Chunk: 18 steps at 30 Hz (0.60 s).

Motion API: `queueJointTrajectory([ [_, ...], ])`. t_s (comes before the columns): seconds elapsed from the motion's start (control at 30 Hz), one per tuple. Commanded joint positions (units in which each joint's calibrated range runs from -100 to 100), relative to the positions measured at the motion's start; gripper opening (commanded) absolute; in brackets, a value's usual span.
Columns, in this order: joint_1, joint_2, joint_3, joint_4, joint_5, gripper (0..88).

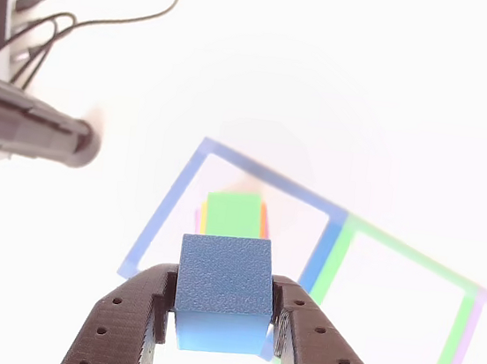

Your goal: Tower of hanoi

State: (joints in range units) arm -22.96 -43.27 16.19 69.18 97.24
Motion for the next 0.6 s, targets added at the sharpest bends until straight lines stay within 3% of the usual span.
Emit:
queueJointTrajectory([
  [0.0,-0.14,-1.75,13.27,-16.14,2.76,2.8],
  [0.27,-1.29,-0.7,34.27,-43.84,2.76,3.0],
  [0.57,-1.39,5.28,43.36,-62.62,2.76,3.0],
])
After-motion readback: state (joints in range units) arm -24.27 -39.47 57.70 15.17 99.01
